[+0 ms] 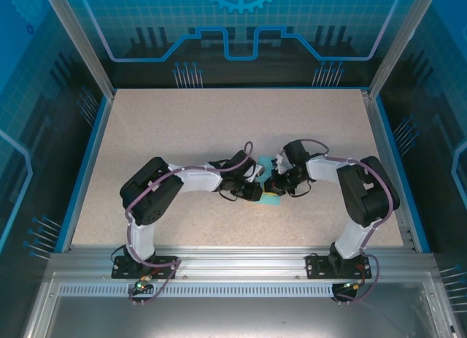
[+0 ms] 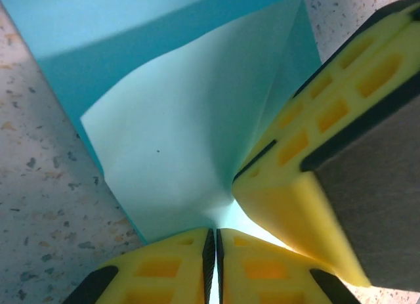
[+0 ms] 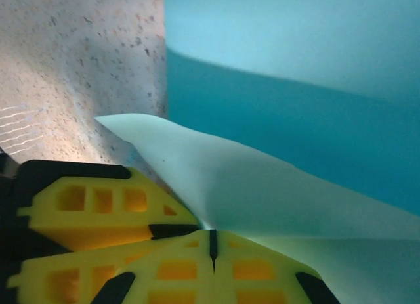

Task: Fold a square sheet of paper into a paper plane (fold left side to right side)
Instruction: Fold the triangle a second time at the center of the table.

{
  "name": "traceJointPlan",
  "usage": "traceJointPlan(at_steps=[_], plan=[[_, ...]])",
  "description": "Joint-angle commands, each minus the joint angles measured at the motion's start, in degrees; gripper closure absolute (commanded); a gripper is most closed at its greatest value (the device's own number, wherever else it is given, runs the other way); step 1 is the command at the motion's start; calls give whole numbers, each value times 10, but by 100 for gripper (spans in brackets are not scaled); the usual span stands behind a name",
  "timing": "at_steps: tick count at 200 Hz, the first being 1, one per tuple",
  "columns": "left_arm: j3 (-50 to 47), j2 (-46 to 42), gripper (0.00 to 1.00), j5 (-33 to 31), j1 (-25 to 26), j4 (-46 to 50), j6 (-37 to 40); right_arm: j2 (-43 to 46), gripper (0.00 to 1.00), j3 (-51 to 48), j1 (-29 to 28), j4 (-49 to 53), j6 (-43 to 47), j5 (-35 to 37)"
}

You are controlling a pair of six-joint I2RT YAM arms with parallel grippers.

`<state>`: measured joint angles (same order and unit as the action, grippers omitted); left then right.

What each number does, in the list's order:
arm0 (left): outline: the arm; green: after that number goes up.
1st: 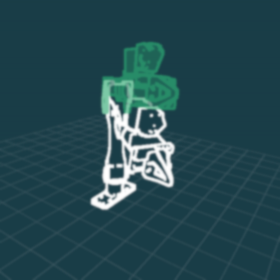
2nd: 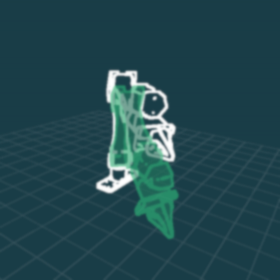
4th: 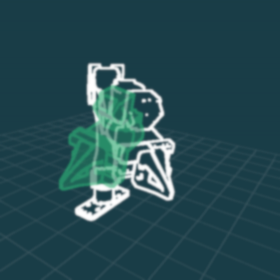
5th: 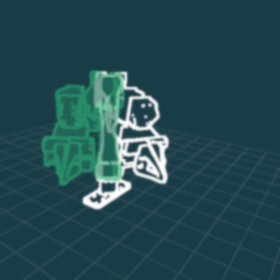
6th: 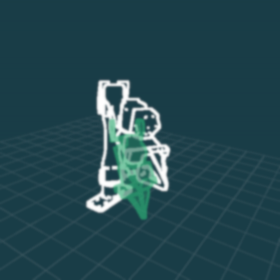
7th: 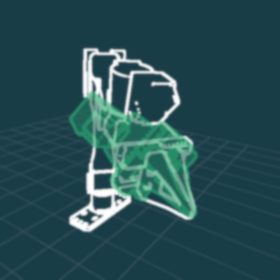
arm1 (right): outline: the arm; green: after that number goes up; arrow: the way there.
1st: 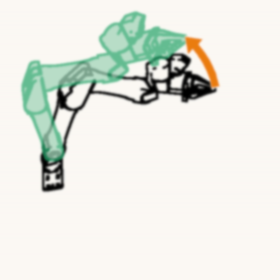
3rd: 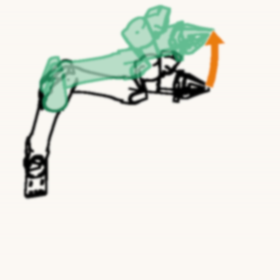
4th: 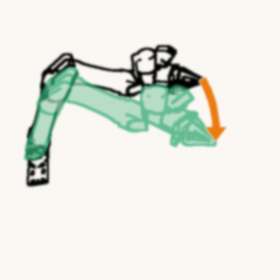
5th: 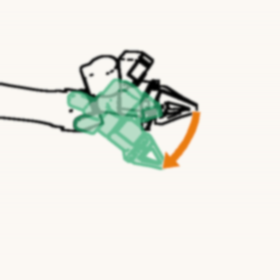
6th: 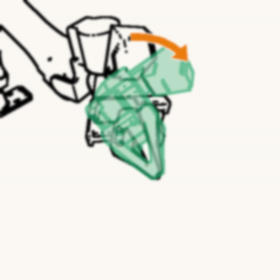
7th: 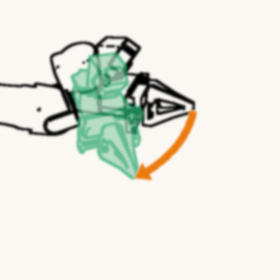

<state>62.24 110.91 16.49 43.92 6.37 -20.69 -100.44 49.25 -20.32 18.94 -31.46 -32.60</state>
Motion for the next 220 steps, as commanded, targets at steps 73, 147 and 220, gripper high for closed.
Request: traceJointPlan(at_steps=[73, 147, 220], plan=[[-27, 18, 86, -57, 12, 76, 11, -36, 100, 44, -10, 71, 25, 78], [-40, 21, 87, -59, 13, 66, 7, -45, 100, 69, 32, 103, 57, 108], [-42, 19, 87, -59, 13, 64, 7, -50, 100, 86, 85, 123, 87, 112]])
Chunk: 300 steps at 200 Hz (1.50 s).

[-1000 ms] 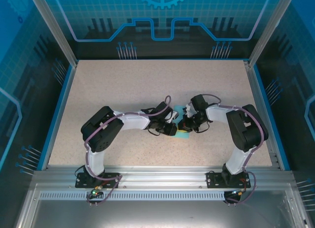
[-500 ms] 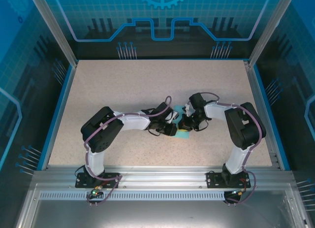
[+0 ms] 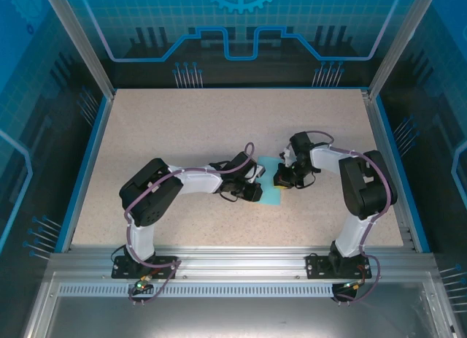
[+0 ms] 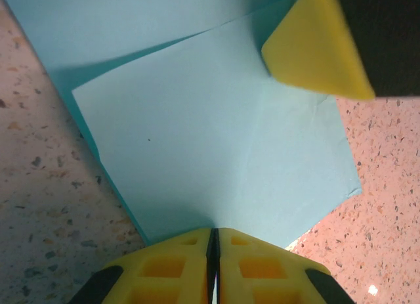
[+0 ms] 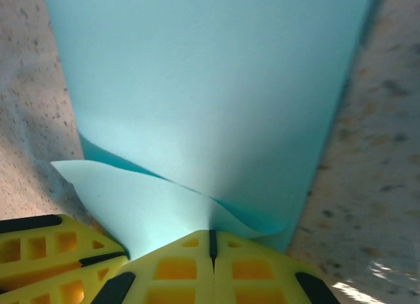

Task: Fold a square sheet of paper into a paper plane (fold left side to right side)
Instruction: Fold the triangle a second time at the center of the table.

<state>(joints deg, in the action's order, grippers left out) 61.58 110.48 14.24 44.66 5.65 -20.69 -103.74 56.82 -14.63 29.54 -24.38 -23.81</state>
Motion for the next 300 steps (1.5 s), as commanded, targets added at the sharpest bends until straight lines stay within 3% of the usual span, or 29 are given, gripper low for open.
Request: traceJointPlan(at_steps=[1, 67, 130, 182, 228, 300], plan=[[-36, 24, 87, -37, 6, 71, 7, -17, 100, 10, 28, 17, 16, 24], [-37, 12, 86, -34, 6, 68, 6, -24, 100, 37, 32, 46, 21, 29], [28, -65, 77, 19, 6, 82, 13, -32, 100, 35, 29, 45, 20, 24], [94, 4, 77, 83, 8, 60, 11, -33, 100, 31, 26, 43, 20, 24], [156, 73, 77, 74, 12, 88, 30, -32, 100, 31, 25, 46, 21, 25], [100, 65, 78, 59, 7, 82, 28, -35, 100, 35, 24, 51, 21, 25]])
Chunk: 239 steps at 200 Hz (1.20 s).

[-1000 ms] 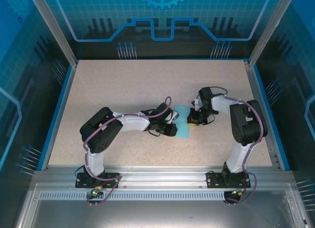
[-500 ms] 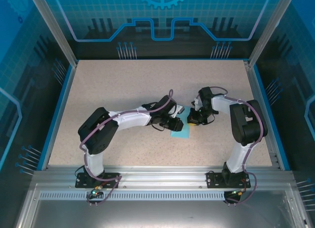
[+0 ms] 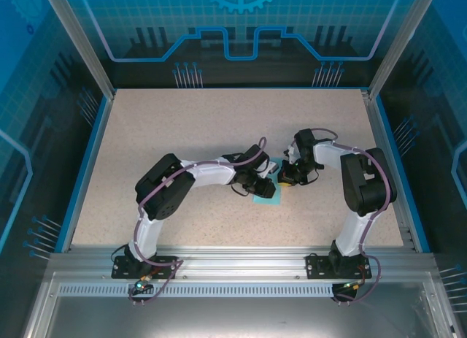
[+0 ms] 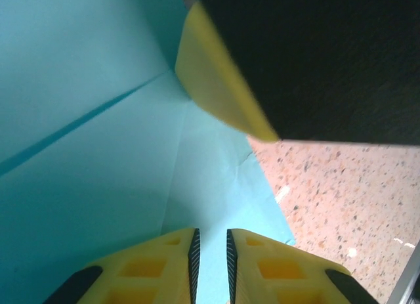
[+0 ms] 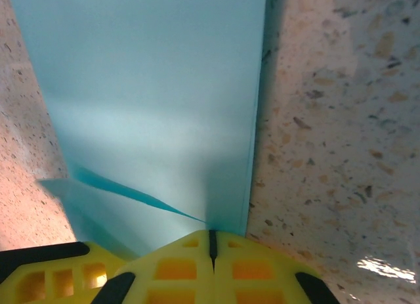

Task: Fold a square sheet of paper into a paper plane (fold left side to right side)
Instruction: Fold the triangle a second time at the center of the table.

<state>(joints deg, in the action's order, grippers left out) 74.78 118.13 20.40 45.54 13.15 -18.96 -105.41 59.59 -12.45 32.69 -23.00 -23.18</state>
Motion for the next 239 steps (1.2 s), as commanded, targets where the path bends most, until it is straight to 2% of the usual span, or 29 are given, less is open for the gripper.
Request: traceJointPlan(at_steps=[1, 91, 151, 181, 188, 212, 239], plan=[[-35, -12, 78, -3, -2, 6, 11, -19, 100, 7, 3, 20, 8, 19], [-219, -91, 79, 1, -16, -96, -50, -23, 100, 12, 2, 23, 10, 19], [-291, -145, 78, -5, -30, -114, -62, -23, 100, 13, 1, 27, 12, 21], [-314, -184, 78, -16, -36, -98, -57, -2, 100, 11, 2, 7, 19, -4], [-318, -197, 78, -17, -40, -93, -55, 7, 97, 12, 2, 4, 19, -8], [-321, -244, 73, -17, -54, -77, -50, 42, 77, 17, 6, -4, 25, -12], [-300, -271, 53, -14, -63, -75, -48, 90, 56, 10, 29, -5, 33, -11]])
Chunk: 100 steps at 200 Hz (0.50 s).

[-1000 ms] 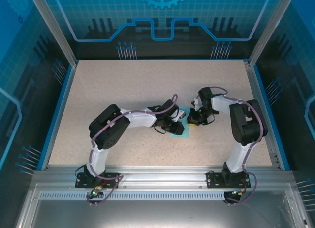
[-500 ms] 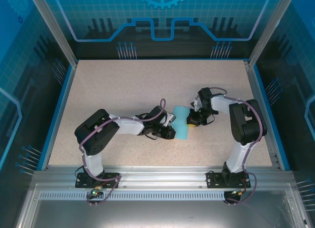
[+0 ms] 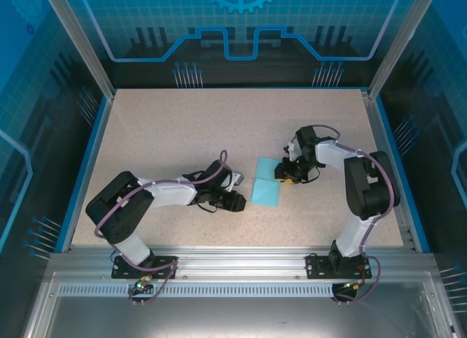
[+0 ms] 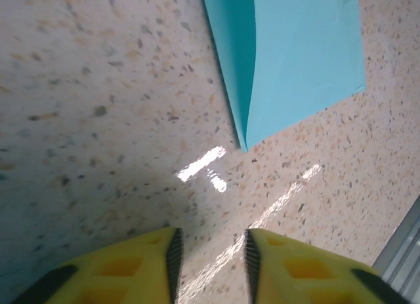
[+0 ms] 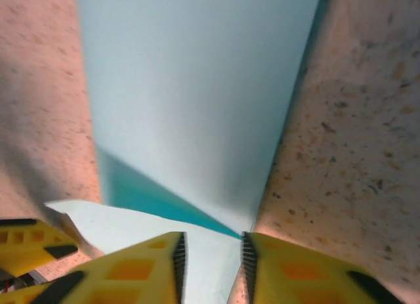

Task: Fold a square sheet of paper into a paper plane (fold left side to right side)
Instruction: Fold the triangle a second time at the center of the table, then turn over the paper at the center of the table.

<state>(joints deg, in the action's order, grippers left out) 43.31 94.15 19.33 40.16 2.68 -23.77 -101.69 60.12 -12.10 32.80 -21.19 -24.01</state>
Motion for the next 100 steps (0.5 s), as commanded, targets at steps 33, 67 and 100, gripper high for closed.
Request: traceJointPlan(at_steps=[33, 67, 100], plan=[[79, 5, 41, 10, -10, 13, 4, 105, 41, -30, 61, -21, 22, -36], [154, 86, 39, 4, -12, 12, 10, 141, 31, -72, 71, -47, 21, -88], [212, 149, 41, 7, -12, 21, 14, 140, 31, -94, 71, -60, 10, -116]])
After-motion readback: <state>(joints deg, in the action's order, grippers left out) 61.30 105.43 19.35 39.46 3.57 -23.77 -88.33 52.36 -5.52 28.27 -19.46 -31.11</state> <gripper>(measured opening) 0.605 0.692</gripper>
